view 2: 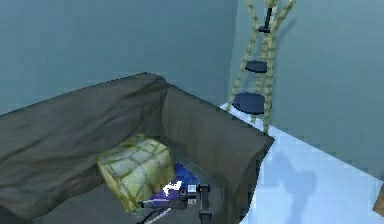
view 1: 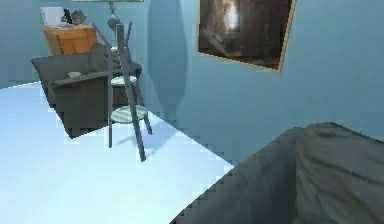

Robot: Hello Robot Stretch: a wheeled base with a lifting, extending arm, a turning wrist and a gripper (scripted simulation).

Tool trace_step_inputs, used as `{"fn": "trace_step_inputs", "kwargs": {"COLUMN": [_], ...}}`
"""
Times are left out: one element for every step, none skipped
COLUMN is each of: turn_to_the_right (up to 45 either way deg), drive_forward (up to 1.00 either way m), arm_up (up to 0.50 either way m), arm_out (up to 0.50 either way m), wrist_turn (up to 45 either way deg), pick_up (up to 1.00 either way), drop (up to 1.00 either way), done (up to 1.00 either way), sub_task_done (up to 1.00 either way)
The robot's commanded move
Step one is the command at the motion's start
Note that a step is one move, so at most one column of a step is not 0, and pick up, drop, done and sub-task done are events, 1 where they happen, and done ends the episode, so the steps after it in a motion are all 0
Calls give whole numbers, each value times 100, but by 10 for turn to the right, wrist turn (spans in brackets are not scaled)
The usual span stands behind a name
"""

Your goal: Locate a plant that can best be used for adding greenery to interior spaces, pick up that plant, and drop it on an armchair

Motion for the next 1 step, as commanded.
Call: {"fn": "trace_step_inputs", "kwargs": {"turn_to_the_right": [0], "drive_forward": [0], "arm_up": [0], "arm_out": [0], "wrist_turn": [0], "pick_up": [0], "drop": [0], "done": [100], "sub_task_done": [0]}}
